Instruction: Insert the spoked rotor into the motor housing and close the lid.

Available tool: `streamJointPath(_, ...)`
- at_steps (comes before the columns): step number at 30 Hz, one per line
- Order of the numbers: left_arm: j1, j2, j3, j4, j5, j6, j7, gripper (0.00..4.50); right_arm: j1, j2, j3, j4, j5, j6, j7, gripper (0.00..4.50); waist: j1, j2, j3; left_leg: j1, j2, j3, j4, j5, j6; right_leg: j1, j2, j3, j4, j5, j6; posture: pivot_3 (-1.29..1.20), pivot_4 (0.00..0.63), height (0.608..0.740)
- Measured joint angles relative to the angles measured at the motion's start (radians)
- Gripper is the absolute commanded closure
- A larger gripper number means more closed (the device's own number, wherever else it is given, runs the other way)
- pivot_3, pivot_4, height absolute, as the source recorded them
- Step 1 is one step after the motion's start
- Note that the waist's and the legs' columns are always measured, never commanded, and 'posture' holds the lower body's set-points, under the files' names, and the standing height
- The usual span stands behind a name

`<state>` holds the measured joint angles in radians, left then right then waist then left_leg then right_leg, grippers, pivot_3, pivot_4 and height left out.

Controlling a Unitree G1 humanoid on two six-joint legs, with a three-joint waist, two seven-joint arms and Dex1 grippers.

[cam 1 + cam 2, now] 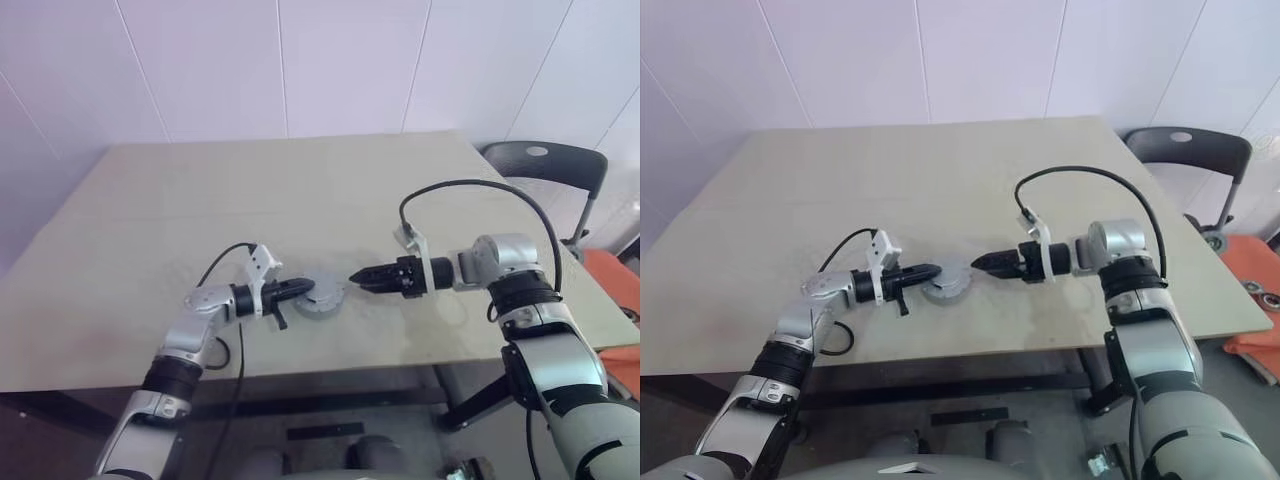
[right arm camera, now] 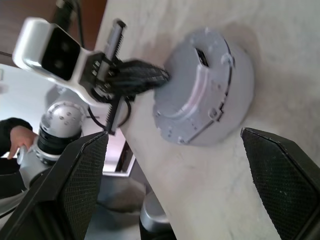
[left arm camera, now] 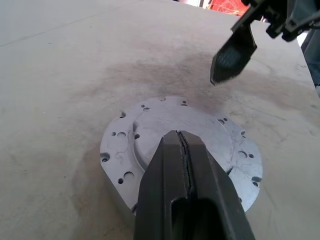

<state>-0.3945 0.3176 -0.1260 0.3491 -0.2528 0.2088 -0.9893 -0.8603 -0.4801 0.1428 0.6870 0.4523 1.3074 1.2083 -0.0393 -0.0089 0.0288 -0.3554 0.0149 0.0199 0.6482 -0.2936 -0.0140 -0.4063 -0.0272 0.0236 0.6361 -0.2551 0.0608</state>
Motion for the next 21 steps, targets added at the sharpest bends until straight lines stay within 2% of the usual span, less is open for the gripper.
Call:
streamJointPath(5, 0.027, 0.013, 0.006, -0.037, -0.004, 0.006, 0.004, 4.5, 0.013, 0.035, 0.007, 0.026, -0.026, -0.051, -0.048, 0.06, -0.005, 0.0, 0.0, 0.0, 0.0, 0.0, 0.0, -0.001, 0.001, 0.0, 0.0, 0.0, -0.001, 0.0, 0.0, 0.0, 0.0, 0.74)
streamJointPath(11, 0.086, 0.076, 0.019, -0.12, -0.04, 0.05, -0.023, 4.5, 0.016, 0.06, 0.007, 0.04, -0.045, -0.099, -0.079, 0.06, -0.005, 0.0, 0.0, 0.0, 0.001, 0.001, -0.001, -0.003, 0.004, -0.001, 0.001, 0.0, -0.001, 0.0, 0.001, 0.0, 0.0, 0.74)
streamJointPath(16, 0.11, 0.112, 0.033, -0.113, -0.042, 0.075, -0.03, 4.5, 0.016, 0.069, 0.005, 0.063, -0.053, -0.125, -0.084, 0.06, -0.003, 0.001, 0.001, -0.001, 0.001, 0.001, 0.0, -0.003, 0.004, -0.001, 0.001, 0.0, -0.001, 0.0, 0.001, 0.0, 0.0, 0.74)
streamJointPath(21, 0.111, 0.11, 0.037, -0.111, -0.042, 0.081, -0.024, 4.5, 0.015, 0.072, 0.007, 0.064, -0.059, -0.137, -0.084, 0.06, -0.003, 0.001, 0.001, -0.001, 0.0, 0.001, 0.0, -0.003, 0.004, -0.001, 0.0, 0.0, -0.002, 0.0, 0.001, 0.0, 0.0, 0.74)
